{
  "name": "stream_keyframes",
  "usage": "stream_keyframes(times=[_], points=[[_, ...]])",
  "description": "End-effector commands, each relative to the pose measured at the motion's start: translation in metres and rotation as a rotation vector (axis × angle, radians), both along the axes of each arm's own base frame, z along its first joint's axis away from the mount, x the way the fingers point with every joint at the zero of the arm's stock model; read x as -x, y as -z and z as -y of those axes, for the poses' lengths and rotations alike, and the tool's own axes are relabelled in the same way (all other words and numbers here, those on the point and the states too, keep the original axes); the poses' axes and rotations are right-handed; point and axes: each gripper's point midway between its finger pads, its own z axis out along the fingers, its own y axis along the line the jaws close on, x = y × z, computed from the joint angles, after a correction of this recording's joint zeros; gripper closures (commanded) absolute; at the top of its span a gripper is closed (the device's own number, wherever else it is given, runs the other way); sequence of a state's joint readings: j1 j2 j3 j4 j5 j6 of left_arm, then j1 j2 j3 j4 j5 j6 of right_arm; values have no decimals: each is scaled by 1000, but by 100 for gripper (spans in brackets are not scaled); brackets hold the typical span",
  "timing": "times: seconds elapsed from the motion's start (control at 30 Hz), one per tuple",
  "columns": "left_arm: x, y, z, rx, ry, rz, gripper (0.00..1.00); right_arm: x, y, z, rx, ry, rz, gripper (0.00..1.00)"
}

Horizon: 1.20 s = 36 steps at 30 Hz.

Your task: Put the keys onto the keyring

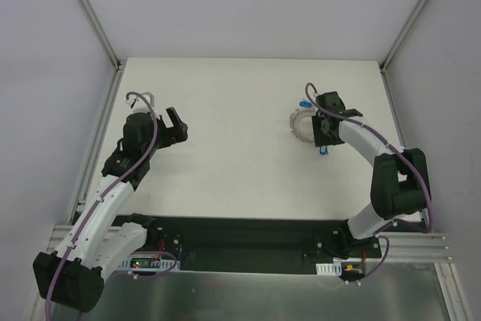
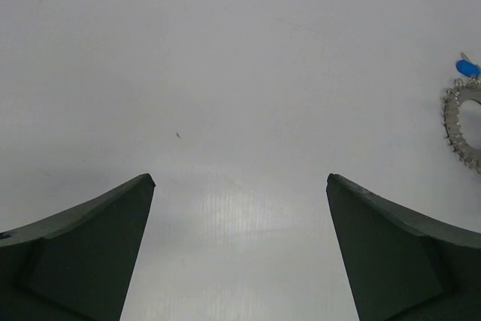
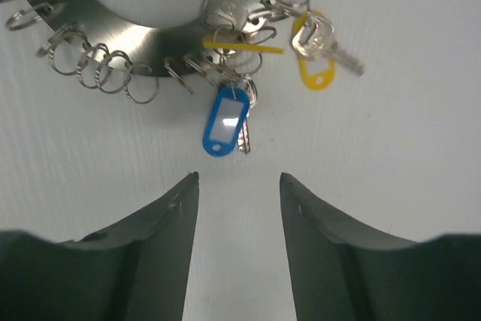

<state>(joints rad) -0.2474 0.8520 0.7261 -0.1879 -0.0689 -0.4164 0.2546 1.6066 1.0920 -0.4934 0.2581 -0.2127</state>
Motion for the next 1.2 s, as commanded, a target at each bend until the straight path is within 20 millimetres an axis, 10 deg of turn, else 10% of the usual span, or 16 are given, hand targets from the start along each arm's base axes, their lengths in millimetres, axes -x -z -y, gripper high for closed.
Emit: stream_keyframes(times=[0.0,0.27,0.77,1.17], points=[[0,-12,-29,-90,-111,48,1,15,-20,8,-54,136,74,45],[10,-59,-66,-256,-210,198,1,9,-88,24,-92,224,300,3],[36,-167,-90,-350,-268,457,1,50,-304,79,-22,291,961,4],[58,-234,-91,-317,-276,662,1,90,-366,92,-7,278,1174,4]])
